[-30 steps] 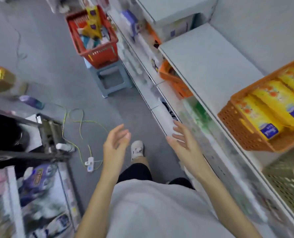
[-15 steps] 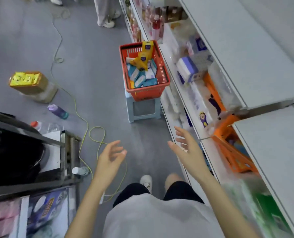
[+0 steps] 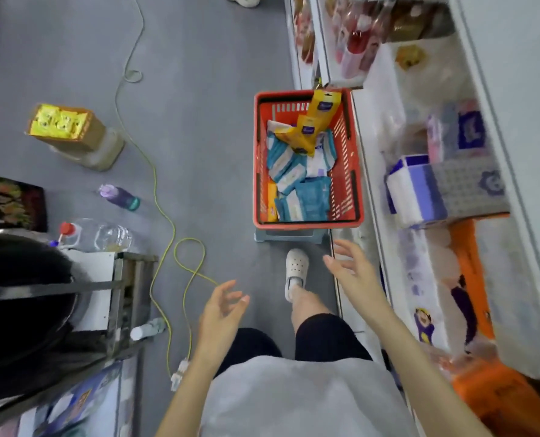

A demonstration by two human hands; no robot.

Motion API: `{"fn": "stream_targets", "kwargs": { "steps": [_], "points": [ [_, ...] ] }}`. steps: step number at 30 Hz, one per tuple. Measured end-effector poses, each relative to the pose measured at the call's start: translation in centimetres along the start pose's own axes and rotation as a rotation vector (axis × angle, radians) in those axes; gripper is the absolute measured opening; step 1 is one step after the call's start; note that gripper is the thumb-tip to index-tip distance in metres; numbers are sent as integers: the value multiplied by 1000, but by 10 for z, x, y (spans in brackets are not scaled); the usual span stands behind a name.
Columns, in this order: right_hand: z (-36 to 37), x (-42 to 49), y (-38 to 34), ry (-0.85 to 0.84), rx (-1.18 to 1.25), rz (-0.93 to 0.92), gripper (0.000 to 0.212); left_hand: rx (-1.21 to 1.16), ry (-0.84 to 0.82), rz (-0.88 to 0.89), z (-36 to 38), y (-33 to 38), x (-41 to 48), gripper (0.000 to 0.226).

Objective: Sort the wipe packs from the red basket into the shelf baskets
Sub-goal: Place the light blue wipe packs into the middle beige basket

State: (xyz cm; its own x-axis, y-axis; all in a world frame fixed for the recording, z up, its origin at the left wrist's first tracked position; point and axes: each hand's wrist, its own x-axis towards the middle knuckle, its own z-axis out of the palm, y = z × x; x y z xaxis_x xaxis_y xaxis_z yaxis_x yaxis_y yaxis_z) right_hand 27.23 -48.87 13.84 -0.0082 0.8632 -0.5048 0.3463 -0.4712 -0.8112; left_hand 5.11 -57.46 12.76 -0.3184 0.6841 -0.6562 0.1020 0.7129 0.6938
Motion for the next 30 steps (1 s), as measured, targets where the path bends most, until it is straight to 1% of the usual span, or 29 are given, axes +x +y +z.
{"fn": "stream_targets", "kwargs": {
  "steps": [2, 5, 7, 9, 11, 13, 15, 17, 21, 23, 24, 27, 28, 30],
  "points": [
    [-12, 56, -11, -9, -19, 31, 39, 10, -2, -4, 19, 34, 36, 28],
    [-21, 143, -16, -16, -77, 56, 39, 103, -9, 80, 49, 77, 104, 30],
    [-18, 197, -4, -38, -108, 133, 38, 138, 0, 116, 68, 97, 154, 28],
    [-11, 248, 22, -53, -144, 221, 38, 171, 17, 107, 87, 107, 208, 27],
    [-3, 292, 48, -104, -175, 274, 39, 189, 16, 75, 109, 106, 259, 28],
    [6, 322, 67, -141, -193, 320, 43, 279, -7, 30, 130, 99, 298, 34],
    [16, 345, 86, -166, -195, 348, 46, 373, -32, -39, 146, 84, 328, 45],
    [30, 364, 98, -202, -169, 407, 46, 412, -29, -115, 158, 67, 346, 50],
    [65, 385, 121, -298, -143, 532, 48, 425, 80, -202, 169, 36, 354, 45],
    [78, 391, 129, -293, -195, 590, 51, 434, 118, -272, 170, 25, 354, 41],
    [83, 394, 134, -275, -240, 588, 48, 452, 121, -289, 170, 20, 356, 38],
    [93, 392, 143, -180, -307, 535, 28, 458, 141, -301, 176, 11, 367, 28],
    [95, 390, 147, -168, -298, 521, 29, 472, 153, -296, 179, 11, 369, 26],
    [100, 388, 153, -173, -286, 493, 29, 581, 172, -276, 185, 16, 372, 28]
  ]
}}
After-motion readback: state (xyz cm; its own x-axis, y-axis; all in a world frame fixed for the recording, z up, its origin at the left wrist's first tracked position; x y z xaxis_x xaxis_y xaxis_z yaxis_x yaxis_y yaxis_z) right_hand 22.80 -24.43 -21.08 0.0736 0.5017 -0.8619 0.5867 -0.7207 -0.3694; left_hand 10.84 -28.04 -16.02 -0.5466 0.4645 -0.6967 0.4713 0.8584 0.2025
